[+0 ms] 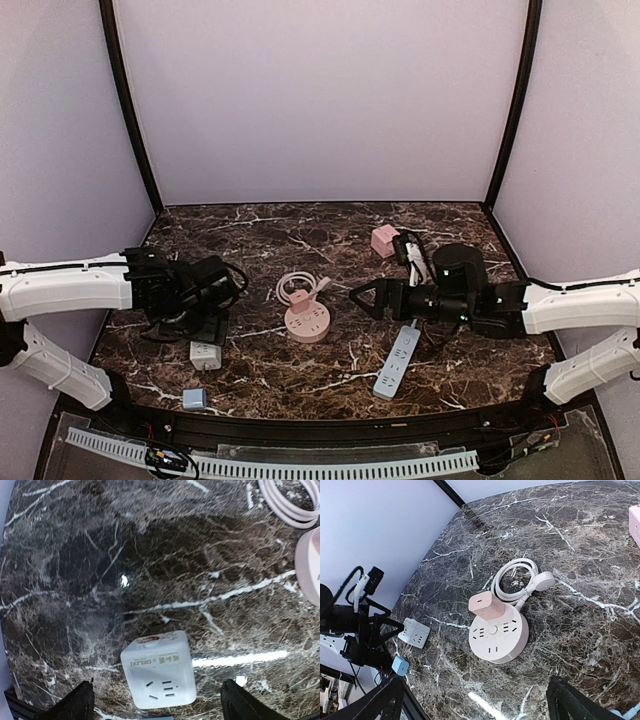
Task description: Insert the plug
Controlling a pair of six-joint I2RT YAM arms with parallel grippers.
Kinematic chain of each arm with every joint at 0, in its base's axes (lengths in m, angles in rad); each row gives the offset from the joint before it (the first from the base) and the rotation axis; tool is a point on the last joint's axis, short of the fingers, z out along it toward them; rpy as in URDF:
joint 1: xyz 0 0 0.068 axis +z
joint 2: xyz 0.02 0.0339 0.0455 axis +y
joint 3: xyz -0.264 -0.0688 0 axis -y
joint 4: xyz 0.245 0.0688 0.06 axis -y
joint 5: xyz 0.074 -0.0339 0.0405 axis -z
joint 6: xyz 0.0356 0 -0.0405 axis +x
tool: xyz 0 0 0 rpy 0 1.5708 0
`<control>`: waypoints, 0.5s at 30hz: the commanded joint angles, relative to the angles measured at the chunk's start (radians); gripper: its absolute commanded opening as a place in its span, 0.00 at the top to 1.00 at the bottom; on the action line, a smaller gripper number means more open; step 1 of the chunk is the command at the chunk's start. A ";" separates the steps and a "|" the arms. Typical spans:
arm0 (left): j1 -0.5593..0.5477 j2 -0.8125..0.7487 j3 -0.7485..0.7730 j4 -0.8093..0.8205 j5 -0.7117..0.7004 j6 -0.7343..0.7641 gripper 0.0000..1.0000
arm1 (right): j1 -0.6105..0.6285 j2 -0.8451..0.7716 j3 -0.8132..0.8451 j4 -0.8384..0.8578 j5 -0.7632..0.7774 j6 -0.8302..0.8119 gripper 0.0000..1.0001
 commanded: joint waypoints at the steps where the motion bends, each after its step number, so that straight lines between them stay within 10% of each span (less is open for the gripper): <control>1: -0.006 -0.032 -0.132 0.042 0.076 -0.112 0.12 | 0.013 0.022 0.036 0.033 0.017 -0.015 0.01; 15: -0.007 0.051 -0.257 0.278 0.147 -0.117 0.24 | 0.016 0.020 0.038 0.025 0.013 -0.017 0.01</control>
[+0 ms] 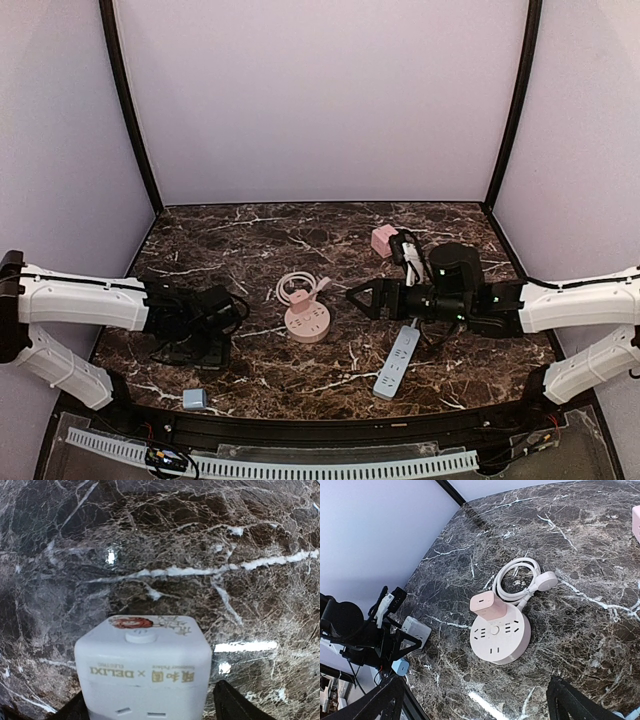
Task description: Insert the plug
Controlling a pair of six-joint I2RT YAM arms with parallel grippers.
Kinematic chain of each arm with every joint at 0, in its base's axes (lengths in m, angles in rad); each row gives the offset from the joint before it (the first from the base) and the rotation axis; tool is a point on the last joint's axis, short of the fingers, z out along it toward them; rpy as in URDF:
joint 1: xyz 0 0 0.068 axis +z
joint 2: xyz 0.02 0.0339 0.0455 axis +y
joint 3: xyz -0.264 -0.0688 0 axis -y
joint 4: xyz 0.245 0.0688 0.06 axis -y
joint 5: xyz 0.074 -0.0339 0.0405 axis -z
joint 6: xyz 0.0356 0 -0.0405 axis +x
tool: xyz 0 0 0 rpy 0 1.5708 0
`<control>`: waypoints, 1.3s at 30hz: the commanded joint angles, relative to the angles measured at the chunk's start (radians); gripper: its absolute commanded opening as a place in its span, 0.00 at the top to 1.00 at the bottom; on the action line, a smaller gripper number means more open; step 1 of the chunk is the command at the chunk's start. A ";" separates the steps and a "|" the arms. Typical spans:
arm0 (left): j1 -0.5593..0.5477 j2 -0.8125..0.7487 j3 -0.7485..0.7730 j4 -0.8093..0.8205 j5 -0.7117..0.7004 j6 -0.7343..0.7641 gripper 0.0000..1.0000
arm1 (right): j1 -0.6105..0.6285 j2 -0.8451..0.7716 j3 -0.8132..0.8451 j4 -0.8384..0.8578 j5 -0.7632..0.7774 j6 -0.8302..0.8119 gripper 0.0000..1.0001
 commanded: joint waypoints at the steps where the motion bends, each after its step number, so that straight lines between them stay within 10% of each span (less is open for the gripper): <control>1: -0.003 0.029 -0.025 0.074 0.012 -0.005 0.24 | 0.010 -0.005 0.019 0.021 0.013 -0.016 0.01; 16: 0.126 0.241 0.107 0.289 -0.058 0.185 0.45 | 0.012 0.009 0.027 0.028 0.003 -0.018 0.01; 27: 0.124 0.164 0.146 0.037 0.016 0.183 0.03 | 0.011 -0.001 0.021 0.023 0.006 -0.023 0.01; 39: -0.069 -0.094 0.080 -0.372 0.155 -0.175 0.02 | 0.011 0.012 0.023 0.014 0.045 -0.028 0.01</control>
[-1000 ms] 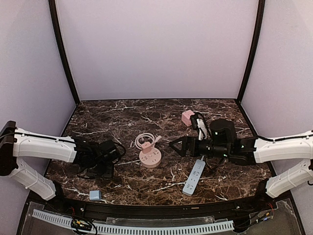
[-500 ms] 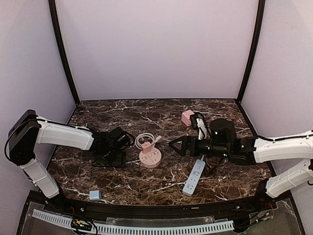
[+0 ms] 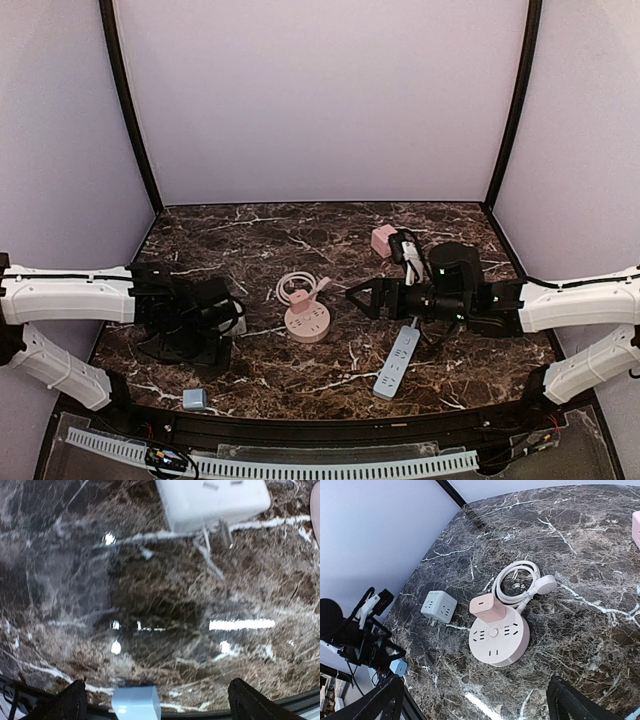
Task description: Insert the plug
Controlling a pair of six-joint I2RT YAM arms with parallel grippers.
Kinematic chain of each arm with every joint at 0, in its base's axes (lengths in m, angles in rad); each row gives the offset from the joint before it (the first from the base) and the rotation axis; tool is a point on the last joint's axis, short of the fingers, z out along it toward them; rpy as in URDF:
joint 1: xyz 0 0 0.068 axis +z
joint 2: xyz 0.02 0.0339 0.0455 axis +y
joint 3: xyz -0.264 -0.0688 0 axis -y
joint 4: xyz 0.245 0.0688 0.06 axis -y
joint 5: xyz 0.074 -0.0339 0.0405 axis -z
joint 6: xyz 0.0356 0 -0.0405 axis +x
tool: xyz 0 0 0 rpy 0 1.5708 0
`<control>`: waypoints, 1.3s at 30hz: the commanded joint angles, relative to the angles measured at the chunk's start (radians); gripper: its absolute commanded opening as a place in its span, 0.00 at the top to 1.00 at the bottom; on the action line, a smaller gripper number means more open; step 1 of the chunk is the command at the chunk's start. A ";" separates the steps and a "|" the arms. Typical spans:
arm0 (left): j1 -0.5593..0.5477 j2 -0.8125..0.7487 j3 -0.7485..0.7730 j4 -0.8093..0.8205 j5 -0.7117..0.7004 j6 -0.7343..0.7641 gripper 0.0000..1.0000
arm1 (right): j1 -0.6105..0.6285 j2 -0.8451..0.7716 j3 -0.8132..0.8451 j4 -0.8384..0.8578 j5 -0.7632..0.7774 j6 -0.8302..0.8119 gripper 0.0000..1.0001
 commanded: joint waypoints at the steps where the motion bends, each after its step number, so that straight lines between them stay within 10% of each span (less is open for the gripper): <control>1: -0.059 -0.134 -0.072 -0.177 0.068 -0.194 0.04 | 0.010 0.017 0.020 0.014 0.047 -0.012 0.01; 24: -0.151 -0.151 -0.271 0.121 0.179 -0.288 0.18 | 0.011 0.073 0.062 -0.010 0.047 -0.023 0.01; 39: -0.156 -0.050 -0.194 0.162 0.137 -0.239 0.54 | 0.011 0.065 0.063 -0.013 0.039 -0.023 0.01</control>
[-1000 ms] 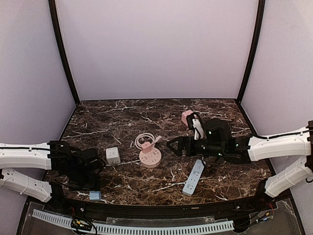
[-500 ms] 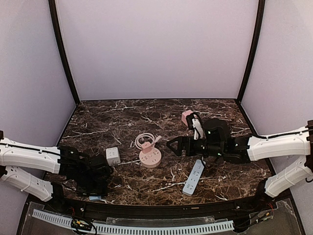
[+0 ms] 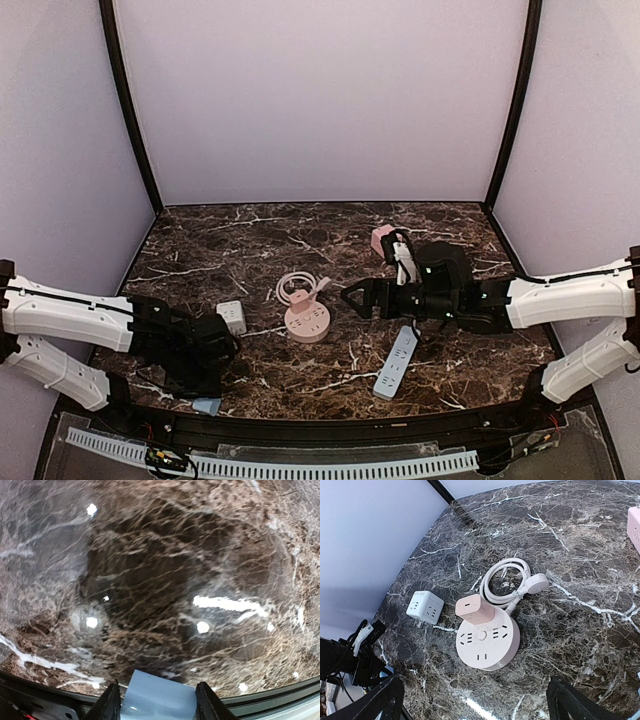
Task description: Insert the plug
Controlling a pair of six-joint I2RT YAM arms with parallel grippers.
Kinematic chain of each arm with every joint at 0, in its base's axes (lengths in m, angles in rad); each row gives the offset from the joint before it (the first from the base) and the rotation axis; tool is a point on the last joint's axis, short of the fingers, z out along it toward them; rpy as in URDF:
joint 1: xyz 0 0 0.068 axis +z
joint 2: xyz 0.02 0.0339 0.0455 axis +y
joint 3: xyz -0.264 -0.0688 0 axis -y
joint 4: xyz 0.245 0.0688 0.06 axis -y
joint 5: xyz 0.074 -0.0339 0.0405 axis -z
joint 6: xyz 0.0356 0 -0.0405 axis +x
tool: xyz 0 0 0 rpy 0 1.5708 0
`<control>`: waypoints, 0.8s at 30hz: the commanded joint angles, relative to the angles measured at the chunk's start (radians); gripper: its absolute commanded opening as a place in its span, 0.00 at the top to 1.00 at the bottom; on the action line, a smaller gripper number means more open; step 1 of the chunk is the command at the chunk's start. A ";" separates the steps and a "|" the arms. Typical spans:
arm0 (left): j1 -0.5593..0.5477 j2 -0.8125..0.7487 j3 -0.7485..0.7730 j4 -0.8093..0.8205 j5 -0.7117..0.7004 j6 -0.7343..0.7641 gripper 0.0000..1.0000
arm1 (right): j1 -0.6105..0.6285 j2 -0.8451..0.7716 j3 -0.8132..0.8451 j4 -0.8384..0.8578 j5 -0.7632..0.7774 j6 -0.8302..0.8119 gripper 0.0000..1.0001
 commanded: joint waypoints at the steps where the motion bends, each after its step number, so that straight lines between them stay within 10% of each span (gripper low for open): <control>1: -0.005 0.067 0.066 0.022 -0.039 0.031 0.55 | 0.009 -0.016 0.019 0.000 -0.002 -0.014 0.01; 17: 0.019 0.560 0.444 0.316 -0.068 0.206 0.51 | 0.012 -0.092 -0.013 -0.013 0.038 0.008 0.01; 24: 0.023 0.635 0.570 0.360 -0.065 0.239 0.23 | 0.012 -0.104 -0.020 -0.013 0.041 0.012 0.01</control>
